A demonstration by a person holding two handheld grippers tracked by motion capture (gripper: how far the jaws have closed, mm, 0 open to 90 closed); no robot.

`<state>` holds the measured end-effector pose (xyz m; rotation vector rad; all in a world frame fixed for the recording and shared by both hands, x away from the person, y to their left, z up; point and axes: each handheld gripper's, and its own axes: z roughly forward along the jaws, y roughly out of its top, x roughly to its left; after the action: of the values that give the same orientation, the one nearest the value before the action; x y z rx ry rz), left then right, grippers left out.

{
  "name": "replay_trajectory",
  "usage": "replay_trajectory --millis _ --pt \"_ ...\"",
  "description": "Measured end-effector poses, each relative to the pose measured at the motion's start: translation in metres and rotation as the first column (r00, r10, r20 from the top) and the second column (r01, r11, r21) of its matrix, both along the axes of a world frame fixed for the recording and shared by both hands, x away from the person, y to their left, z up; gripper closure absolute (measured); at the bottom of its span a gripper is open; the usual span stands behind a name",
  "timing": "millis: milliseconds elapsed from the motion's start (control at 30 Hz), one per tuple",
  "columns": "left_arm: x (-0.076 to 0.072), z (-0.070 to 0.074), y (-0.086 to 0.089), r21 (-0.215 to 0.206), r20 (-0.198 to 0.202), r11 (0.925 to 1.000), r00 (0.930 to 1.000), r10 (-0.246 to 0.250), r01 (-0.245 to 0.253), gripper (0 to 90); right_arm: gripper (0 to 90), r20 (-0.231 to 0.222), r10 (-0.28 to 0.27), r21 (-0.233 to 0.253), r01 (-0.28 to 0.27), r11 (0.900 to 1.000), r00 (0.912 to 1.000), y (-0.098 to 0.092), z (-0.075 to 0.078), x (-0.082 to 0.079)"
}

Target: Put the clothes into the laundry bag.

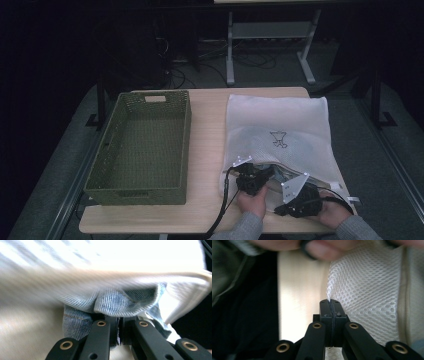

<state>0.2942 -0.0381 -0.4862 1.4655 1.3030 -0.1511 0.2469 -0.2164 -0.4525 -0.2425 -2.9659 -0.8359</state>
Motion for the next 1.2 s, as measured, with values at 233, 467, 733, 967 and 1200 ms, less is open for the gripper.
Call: replay_trajectory --millis 233,467,733,967,1200 --pt "0.004 0.002 0.002 0.004 0.005 0.9995 0.9995 0.030 -0.030 87.3 89.2 -0.074 0.044 0.008 -0.044 0.999 0.9963 -0.012 0.000 -0.008" --pt "-0.009 0.001 0.009 0.005 -0.001 0.9999 0.9999 -0.011 0.011 80.9 72.0 -0.060 -0.035 0.094 0.041 0.995 0.9976 -0.020 0.022 0.004" --pt "-0.030 0.007 0.029 0.040 -0.011 0.9980 0.9988 -0.048 0.049 65.3 66.1 0.054 -0.106 0.138 0.098 0.986 0.9929 -0.023 0.067 0.015" --pt "-0.040 0.012 0.047 0.057 -0.013 0.9965 0.9980 -0.061 0.062 62.5 61.6 0.145 -0.191 0.168 0.166 0.972 0.9708 -0.021 0.092 0.030" --pt "-0.045 0.015 0.065 0.072 -0.021 0.9958 0.9983 -0.055 0.056 63.6 62.5 0.201 -0.232 0.133 0.208 0.969 0.9517 -0.009 0.089 0.047"
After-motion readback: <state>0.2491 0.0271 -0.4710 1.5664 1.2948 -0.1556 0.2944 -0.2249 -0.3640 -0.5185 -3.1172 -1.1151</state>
